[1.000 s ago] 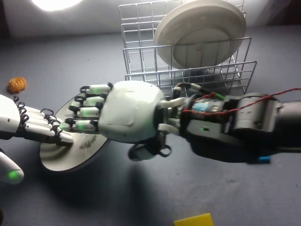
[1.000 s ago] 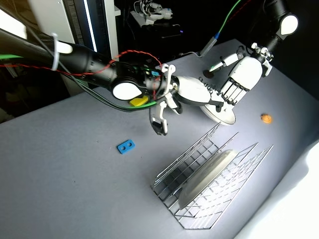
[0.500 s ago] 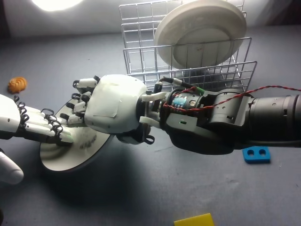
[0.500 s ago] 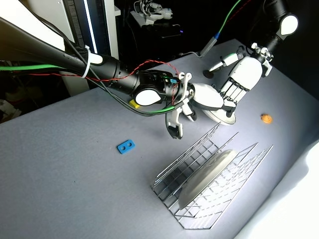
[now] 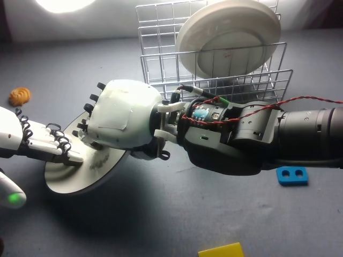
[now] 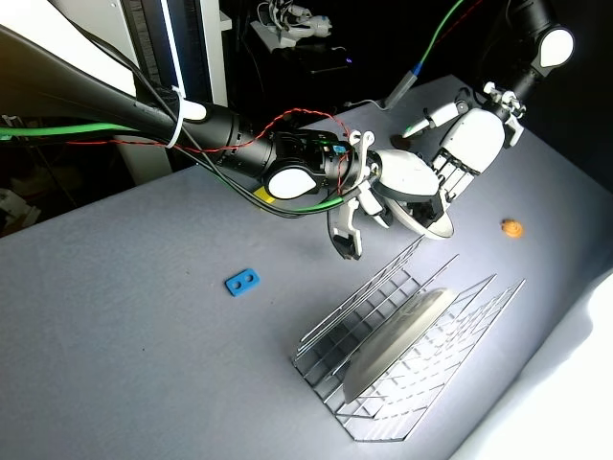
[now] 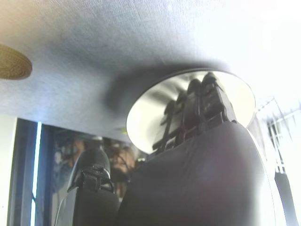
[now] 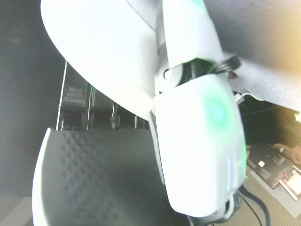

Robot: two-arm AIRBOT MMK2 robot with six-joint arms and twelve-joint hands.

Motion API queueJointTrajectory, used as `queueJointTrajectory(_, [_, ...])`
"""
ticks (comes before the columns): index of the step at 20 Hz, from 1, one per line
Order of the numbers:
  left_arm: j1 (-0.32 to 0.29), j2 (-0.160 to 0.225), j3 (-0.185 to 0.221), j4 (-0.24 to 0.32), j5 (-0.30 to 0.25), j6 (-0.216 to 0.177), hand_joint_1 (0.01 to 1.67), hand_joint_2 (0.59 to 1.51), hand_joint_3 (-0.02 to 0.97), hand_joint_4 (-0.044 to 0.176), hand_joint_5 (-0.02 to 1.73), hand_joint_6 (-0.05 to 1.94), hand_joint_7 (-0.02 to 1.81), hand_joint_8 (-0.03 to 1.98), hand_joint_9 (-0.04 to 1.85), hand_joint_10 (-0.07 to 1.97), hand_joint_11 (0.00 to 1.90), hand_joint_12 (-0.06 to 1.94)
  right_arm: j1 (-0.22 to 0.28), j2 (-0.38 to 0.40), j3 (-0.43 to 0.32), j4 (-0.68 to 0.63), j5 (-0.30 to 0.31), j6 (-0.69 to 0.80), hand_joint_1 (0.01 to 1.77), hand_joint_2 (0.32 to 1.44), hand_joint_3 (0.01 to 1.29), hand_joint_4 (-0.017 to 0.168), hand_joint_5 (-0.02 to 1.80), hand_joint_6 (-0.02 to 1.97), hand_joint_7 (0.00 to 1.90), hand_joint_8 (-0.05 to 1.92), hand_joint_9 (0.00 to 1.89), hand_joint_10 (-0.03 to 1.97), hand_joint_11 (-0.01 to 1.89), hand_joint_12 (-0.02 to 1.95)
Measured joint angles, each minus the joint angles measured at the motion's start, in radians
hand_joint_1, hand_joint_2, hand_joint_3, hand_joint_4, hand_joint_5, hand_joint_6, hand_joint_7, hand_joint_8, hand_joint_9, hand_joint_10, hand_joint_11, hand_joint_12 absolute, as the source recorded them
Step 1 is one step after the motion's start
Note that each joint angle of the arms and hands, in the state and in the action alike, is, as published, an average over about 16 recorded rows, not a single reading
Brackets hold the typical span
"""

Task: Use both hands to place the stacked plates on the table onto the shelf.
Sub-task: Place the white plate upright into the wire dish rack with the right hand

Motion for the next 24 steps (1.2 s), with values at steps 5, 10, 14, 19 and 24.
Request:
queueJointTrajectory(5, [-0.058,0.003,0.008,0.024,0.005,0.006,0.02,1.224,0.013,-0.002,0.04,-0.01,0.02,0.0,0.02,0.0,0.01,-0.01,0.0,-0.001,0.0,0.012,0.016,0.003,1.41,0.91,0.01,-0.007,0.79,0.67,0.93,0.51,0.97,0.89,0.91,0.98])
queueJointTrajectory(10, [-0.152,0.019,0.014,0.041,0.021,0.029,0.02,1.225,0.013,-0.001,0.07,0.0,0.04,0.0,0.03,0.0,0.02,0.0,0.0,0.01,-0.015,0.026,0.018,0.005,1.39,0.89,0.01,-0.006,0.81,0.69,0.96,0.57,1.05,0.82,0.96,0.94])
queueJointTrajectory(14, [-0.235,0.045,0.008,0.049,0.038,0.057,0.02,1.223,0.014,0.001,0.09,0.02,0.06,0.0,0.03,0.0,0.02,0.01,0.002,0.038,-0.055,0.043,0.013,0.005,1.36,0.89,0.01,-0.006,0.82,0.72,0.98,0.6,1.13,0.61,0.97,0.93])
queueJointTrajectory(19, [-0.358,0.091,-0.019,0.052,0.056,0.093,0.02,1.221,0.014,0.001,0.1,0.02,0.07,0.0,0.04,0.0,0.02,0.02,0.014,0.118,-0.155,0.071,-0.002,0.001,1.31,0.9,0.01,-0.005,0.85,0.78,1.04,0.61,1.24,0.35,0.98,0.91])
queueJointTrajectory(24, [-0.454,0.137,-0.06,0.073,0.066,0.12,0.02,1.22,0.014,0.002,0.11,0.02,0.07,0.0,0.04,0.0,0.02,0.02,0.029,0.247,-0.3,0.106,-0.02,-0.004,1.29,0.92,0.01,-0.004,0.88,0.89,1.08,0.65,1.26,0.33,0.97,0.91])
